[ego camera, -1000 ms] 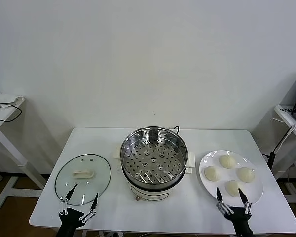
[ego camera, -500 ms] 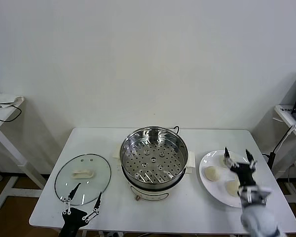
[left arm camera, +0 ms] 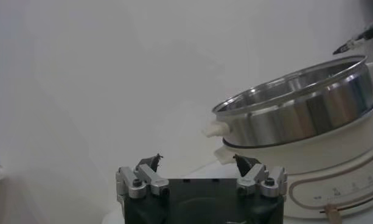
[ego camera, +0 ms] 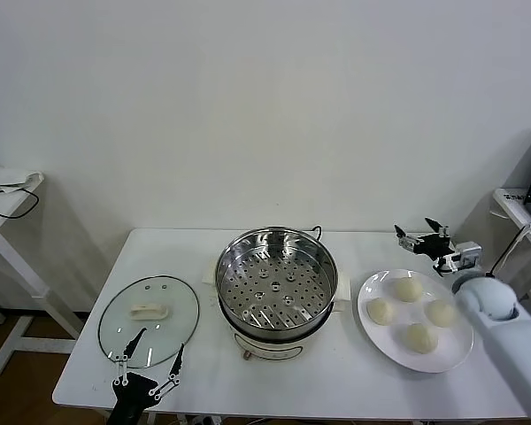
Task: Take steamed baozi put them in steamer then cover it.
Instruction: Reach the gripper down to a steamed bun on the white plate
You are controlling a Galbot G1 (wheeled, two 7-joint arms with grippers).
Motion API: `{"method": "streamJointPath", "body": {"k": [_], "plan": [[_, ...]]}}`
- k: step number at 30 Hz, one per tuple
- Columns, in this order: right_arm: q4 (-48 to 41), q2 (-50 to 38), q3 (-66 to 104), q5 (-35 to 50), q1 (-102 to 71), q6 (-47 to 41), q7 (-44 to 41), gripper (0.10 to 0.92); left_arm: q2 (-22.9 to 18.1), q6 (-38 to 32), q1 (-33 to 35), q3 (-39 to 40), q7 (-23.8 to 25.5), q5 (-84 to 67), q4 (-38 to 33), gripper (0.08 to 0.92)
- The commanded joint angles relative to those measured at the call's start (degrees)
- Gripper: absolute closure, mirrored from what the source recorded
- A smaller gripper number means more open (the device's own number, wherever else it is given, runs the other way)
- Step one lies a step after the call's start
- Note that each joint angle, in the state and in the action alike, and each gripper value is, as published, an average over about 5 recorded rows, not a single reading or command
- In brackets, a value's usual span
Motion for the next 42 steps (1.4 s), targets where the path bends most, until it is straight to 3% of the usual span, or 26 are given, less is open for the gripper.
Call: {"method": "streamJointPath", "body": {"k": [1,7,14,30,42], "plan": [[-14.89,-4.69,-20.11,-22.86,23.34,3.26,-46.81,0.203,-0.48,0.06,0.25,-0.46,-0.11,0.03,-0.02,0.177],[-18.31,-0.80,-27.48,-39.90,31.48,8.46,-55.88,0.203,-1.06,0.12,0.54,-0.85,-0.30,0.02,0.02,0.177],[-21.90,4.20,-31.75,-47.78,34.19,10.14,-51.65,0.203,-1.44,-0.09,1.12,-1.15,-0.59,-0.02,0.24,0.177],[-25.89,8.92,-30.54,-52.28,30.85,9.84,-44.12,0.203,-1.55,-0.24,1.37,-1.41,-1.13,-0.12,0.93,0.177],[-27.36,10.35,-29.62,-51.00,29.42,9.81,-40.27,0.210,-1.57,-0.14,1.41,-1.89,-1.34,-0.21,0.47,0.177]]}}
